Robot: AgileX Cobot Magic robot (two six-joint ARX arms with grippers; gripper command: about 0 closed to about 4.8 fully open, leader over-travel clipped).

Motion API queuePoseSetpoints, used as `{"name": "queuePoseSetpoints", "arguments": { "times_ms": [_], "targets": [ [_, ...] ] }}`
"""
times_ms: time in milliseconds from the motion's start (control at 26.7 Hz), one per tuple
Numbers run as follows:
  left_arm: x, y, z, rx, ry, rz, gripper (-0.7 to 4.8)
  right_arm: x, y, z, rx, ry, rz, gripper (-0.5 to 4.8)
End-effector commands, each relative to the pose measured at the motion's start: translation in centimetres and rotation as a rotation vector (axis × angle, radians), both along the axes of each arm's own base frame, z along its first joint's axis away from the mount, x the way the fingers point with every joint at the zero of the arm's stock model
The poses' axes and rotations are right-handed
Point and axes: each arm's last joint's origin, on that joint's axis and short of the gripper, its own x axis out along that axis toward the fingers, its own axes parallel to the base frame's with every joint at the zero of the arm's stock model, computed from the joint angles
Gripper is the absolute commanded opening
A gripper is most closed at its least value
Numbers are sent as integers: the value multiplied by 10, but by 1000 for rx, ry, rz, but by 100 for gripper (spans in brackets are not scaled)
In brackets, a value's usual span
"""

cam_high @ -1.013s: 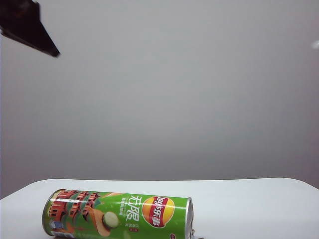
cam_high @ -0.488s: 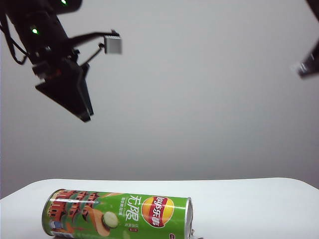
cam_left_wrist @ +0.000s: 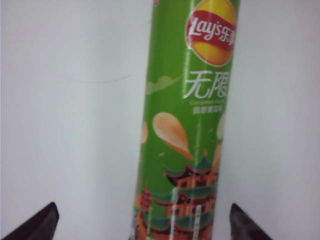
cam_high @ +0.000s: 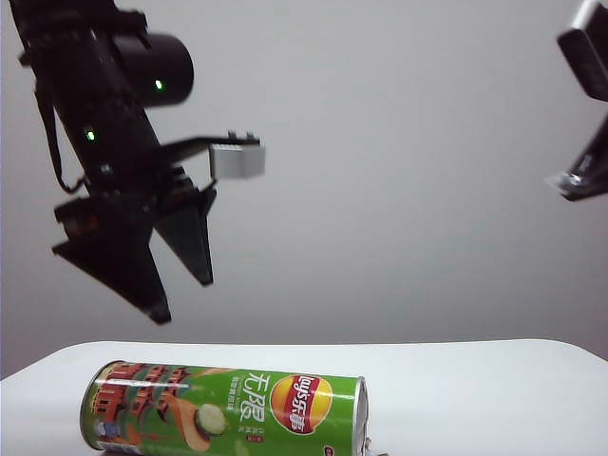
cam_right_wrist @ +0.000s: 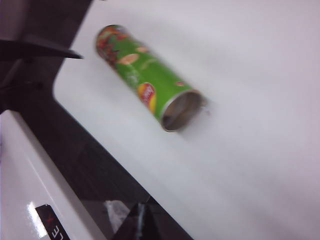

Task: Pick up the green tub of chips from the desk, pull out the transparent container with the chips inside partially, and then place the chips back on the desk.

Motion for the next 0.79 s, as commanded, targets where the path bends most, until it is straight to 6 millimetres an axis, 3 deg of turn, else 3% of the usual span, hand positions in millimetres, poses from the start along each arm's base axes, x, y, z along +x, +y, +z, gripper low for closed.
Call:
{"name": "queuePoseSetpoints", "arguments": {
  "times_ms": [38, 263, 788],
  "targets": [
    [5, -7, -11, -8, 25, 33, 479, 3, 2, 3, 4, -34, -8, -2],
    [6, -20, -42, 45, 116, 32, 479, 9, 4, 8, 44, -64, -50, -2],
    [5, -49, -76, 145, 71, 42, 479, 11, 3, 8, 26, -80, -64, -2]
  ]
}}
